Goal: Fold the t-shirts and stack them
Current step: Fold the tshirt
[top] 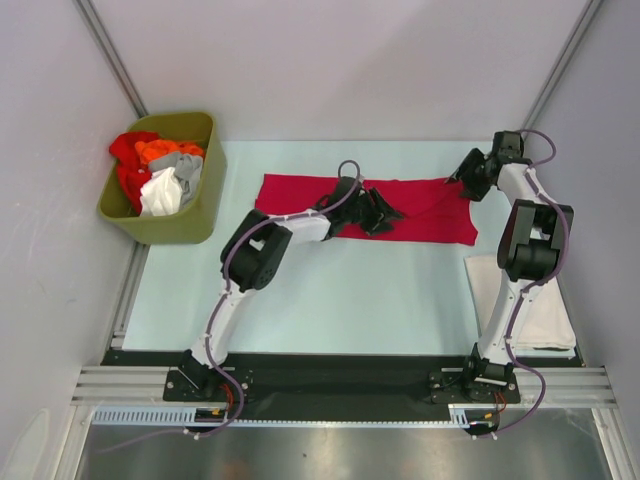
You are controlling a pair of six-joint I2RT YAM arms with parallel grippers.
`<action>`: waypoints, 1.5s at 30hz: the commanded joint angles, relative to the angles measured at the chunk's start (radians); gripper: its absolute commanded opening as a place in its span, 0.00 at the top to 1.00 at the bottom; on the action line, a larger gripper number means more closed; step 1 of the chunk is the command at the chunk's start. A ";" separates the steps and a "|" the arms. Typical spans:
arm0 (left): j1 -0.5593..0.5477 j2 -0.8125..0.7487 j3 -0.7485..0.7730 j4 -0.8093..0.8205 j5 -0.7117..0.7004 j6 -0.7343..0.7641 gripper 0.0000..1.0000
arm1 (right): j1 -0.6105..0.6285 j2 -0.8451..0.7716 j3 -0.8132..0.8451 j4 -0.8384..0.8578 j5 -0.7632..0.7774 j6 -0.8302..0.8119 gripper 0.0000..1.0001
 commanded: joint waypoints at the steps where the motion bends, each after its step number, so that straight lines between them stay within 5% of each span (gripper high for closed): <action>1: -0.029 -0.004 0.058 0.054 -0.145 -0.117 0.46 | -0.005 0.005 -0.003 0.035 -0.020 -0.013 0.39; 18: -0.109 0.103 0.260 -0.157 -0.358 -0.149 0.55 | 0.012 0.023 -0.011 0.077 -0.032 0.002 0.40; 45: -0.126 0.165 0.352 -0.216 -0.406 -0.193 0.58 | 0.030 0.037 -0.020 0.090 -0.019 0.005 0.48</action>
